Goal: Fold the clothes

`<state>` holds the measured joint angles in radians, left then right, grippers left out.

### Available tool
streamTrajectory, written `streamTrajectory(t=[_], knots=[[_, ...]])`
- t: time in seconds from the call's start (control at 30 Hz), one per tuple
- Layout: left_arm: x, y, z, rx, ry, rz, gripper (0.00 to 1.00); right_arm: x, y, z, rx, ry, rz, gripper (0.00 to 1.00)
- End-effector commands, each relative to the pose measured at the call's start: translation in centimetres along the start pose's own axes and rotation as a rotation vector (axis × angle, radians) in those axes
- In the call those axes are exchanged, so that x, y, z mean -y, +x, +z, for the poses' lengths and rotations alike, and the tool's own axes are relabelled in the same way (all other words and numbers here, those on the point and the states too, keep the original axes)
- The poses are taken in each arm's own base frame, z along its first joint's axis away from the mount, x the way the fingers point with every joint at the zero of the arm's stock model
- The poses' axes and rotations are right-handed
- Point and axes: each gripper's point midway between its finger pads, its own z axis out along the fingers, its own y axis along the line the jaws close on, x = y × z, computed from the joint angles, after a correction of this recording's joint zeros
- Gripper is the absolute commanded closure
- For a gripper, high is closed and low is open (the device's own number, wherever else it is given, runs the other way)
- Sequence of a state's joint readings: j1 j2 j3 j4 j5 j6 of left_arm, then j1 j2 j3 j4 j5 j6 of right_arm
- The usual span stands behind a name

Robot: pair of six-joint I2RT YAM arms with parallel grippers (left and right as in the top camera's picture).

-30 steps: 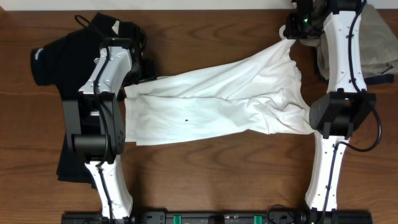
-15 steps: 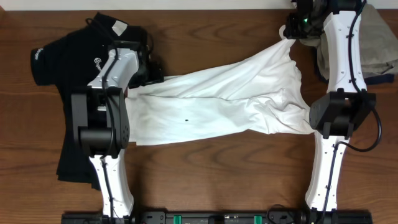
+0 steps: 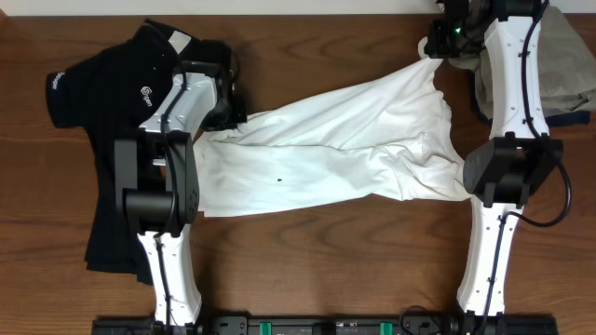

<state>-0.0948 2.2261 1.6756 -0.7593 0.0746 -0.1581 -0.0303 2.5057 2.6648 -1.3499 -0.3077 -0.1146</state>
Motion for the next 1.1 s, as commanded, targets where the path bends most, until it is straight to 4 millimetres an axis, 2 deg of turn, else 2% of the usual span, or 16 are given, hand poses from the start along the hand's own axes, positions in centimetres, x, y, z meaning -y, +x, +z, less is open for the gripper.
streamTrajectory(t=[0.0, 0.17, 0.27, 0.37, 0.5, 0.67, 0.77, 0.93, 1.07], knots=[[-1.8, -2.7, -2.3, 0.089, -0.056, -0.018, 0.94, -1.4, -1.0, -2.2, 0.05, -0.009, -0.041, 0.99], [-3.5, -4.3, -5.9, 0.167, -0.098, -0.046, 0.94, -1.5, -0.7, -2.2, 0.035, -0.011, -0.035, 0.99], [-4.0, -4.2, -7.3, 0.177, -0.099, -0.057, 0.94, -1.5, 0.0, -2.2, 0.007, -0.015, -0.025, 0.99], [-4.3, -3.6, -8.0, 0.159, -0.104, -0.061, 0.94, -1.8, 1.8, -2.3, -0.063, -0.026, 0.005, 0.99], [-4.6, -1.8, -8.1, 0.09, -0.117, -0.059, 0.94, -2.2, 4.6, -2.6, -0.179, -0.039, 0.042, 0.99], [-5.0, 0.7, -8.0, -0.013, -0.137, -0.055, 0.94, -2.6, 7.0, -3.1, -0.28, -0.047, 0.076, 0.99], [-5.3, 2.2, -8.1, -0.073, -0.148, -0.053, 0.94, -2.5, 7.6, -2.6, -0.305, -0.043, 0.112, 0.99], [-5.6, 4.1, -7.8, -0.145, -0.162, -0.05, 0.94, -2.1, 9.7, -1.2, -0.394, -0.044, 0.139, 0.99], [-5.8, 5.3, -7.3, -0.185, -0.168, -0.055, 0.94, -0.8, 11.3, -0.6, -0.458, 0.034, 0.183, 0.99]])
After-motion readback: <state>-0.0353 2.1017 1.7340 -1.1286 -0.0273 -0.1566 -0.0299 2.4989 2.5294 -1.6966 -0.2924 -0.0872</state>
